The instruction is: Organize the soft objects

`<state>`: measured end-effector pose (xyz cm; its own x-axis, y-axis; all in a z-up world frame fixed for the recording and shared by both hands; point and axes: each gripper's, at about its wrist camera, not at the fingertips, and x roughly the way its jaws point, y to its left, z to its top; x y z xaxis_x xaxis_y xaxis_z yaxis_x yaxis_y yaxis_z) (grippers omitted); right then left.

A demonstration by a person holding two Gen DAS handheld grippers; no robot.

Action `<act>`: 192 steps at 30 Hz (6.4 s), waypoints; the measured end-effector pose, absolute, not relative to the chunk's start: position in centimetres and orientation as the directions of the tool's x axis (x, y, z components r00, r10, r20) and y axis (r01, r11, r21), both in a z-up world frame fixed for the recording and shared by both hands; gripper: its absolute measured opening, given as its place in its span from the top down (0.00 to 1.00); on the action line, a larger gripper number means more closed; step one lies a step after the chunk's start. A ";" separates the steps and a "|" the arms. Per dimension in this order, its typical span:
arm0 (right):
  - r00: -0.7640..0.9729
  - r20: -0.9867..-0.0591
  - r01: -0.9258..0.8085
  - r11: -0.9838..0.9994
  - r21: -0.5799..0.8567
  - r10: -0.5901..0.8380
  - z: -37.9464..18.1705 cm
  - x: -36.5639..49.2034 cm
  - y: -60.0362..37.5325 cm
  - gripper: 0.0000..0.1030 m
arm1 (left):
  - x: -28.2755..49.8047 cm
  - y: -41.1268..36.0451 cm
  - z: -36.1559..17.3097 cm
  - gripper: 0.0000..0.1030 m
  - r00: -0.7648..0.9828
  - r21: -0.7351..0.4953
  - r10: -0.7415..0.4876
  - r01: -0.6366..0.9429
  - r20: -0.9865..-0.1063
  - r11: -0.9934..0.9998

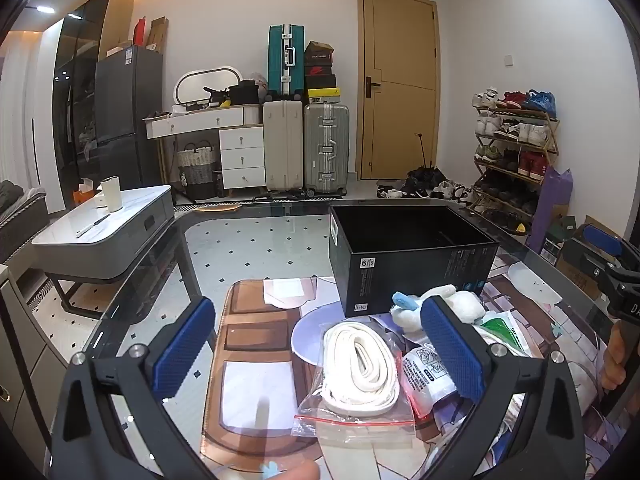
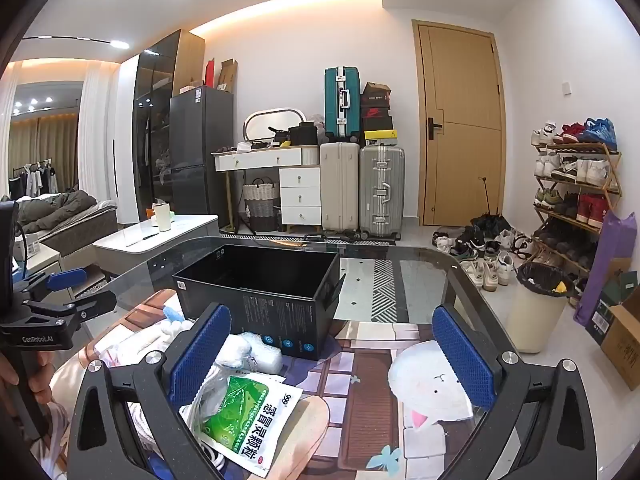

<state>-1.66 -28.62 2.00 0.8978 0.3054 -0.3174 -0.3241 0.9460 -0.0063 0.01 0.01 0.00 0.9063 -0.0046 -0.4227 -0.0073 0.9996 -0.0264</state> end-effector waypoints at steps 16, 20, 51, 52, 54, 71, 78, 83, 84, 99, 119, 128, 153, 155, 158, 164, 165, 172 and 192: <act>0.897 -0.321 -0.324 0.946 -0.008 0.305 2.0 -1.6 -28.6 0.00 | 0.0 0.1 0.1 0.00 0.907 -0.031 -0.010 -0.004 -0.421 1.000; 0.897 -0.320 -0.323 0.946 -0.008 0.304 2.0 -1.6 -28.6 0.00 | 0.0 0.1 0.0 0.00 0.907 -0.032 -0.011 -0.003 -0.420 0.999; 0.896 -0.322 -0.325 0.946 -0.009 0.305 2.0 -1.6 -28.6 0.00 | -0.3 -0.1 0.3 0.00 0.906 -0.029 -0.011 -0.002 -0.422 1.000; 0.896 -0.324 -0.325 0.946 -0.009 0.305 2.0 -1.6 -28.6 0.00 | -0.3 -0.1 0.3 0.00 0.907 -0.029 -0.010 -0.002 -0.422 1.000; 0.896 -0.322 -0.325 0.946 -0.009 0.305 2.0 -1.6 -28.6 0.00 | -0.2 -0.1 0.3 0.00 0.906 -0.029 -0.010 -0.003 -0.423 1.000; 0.897 -0.320 -0.326 0.945 -0.009 0.306 2.0 -1.6 -28.6 0.00 | -0.3 -0.1 0.3 0.00 0.907 -0.029 -0.011 -0.001 -0.422 1.000; 0.897 -0.321 -0.326 0.945 -0.009 0.306 2.0 -1.6 -28.6 0.00 | -0.3 0.0 0.3 0.00 0.907 -0.031 -0.011 -0.002 -0.422 1.000; 0.896 -0.321 -0.326 0.945 -0.009 0.306 2.1 -1.7 -28.6 0.00 | -0.3 0.0 0.3 0.00 0.907 -0.030 -0.012 -0.001 -0.422 1.000; 0.896 -0.321 -0.326 0.945 -0.009 0.306 2.1 -1.7 -28.6 0.00 | -0.3 0.0 0.3 0.00 0.907 -0.030 -0.011 -0.002 -0.421 1.000; 0.889 -0.328 -0.340 0.941 -0.006 0.319 1.5 -1.4 -28.4 0.00 | -0.3 -0.1 0.2 0.00 0.905 -0.032 -0.018 0.005 -0.424 0.999; 0.740 -0.467 -0.526 0.849 0.049 0.485 0.7 -0.6 -26.2 0.00 | 0.2 -1.8 -0.4 0.00 0.841 -0.050 -0.176 0.175 -0.512 0.983; 0.669 -0.537 -0.591 0.806 0.033 0.513 0.0 -1.0 -24.4 0.00 | -0.1 -1.5 -1.0 0.00 0.800 -0.077 -0.204 0.195 -0.564 0.978; 0.502 -0.662 -0.683 0.725 0.091 0.556 -1.7 -0.7 -20.9 0.09 | -1.2 -3.8 -1.8 0.01 0.695 -0.018 -0.277 0.356 -0.663 0.934; 0.488 -0.669 -0.691 0.717 0.096 0.560 -1.7 -0.6 -20.6 0.12 | -1.2 -3.7 -1.9 0.01 0.690 -0.014 -0.281 0.365 -0.668 0.931; 0.459 -0.680 -0.704 0.701 0.114 0.572 -1.9 -0.4 -20.2 0.18 | -1.2 -3.7 -2.0 0.01 0.685 0.001 -0.269 0.366 -0.677 0.930; 0.402 -0.730 -0.693 0.705 0.153 0.553 -2.2 0.2 -19.2 0.21 | -1.1 -4.1 -2.4 0.01 0.661 0.013 -0.271 0.391 -0.700 0.920; 0.395 -0.742 -0.690 0.708 0.150 0.542 -2.1 0.3 -19.0 0.23 | -1.1 -4.2 -2.4 0.01 0.661 0.020 -0.267 0.392 -0.701 0.920; 0.365 -0.794 -0.638 0.751 0.167 0.487 -1.4 1.2 -17.7 0.35 | -1.5 -4.6 -2.4 0.01 0.681 0.056 -0.229 0.369 -0.696 0.928; 0.400 -0.764 -0.611 0.769 0.188 0.505 -1.7 0.4 -18.7 0.64 | -1.5 -7.2 -3.0 0.01 0.642 0.098 -0.187 0.381 -0.743 0.919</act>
<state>0.35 -18.72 -1.69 0.4003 0.5053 -0.7645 -0.6113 0.7688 0.1881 -1.52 -7.21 -3.04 0.6422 -0.1868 -0.7434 0.3808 0.9194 0.0979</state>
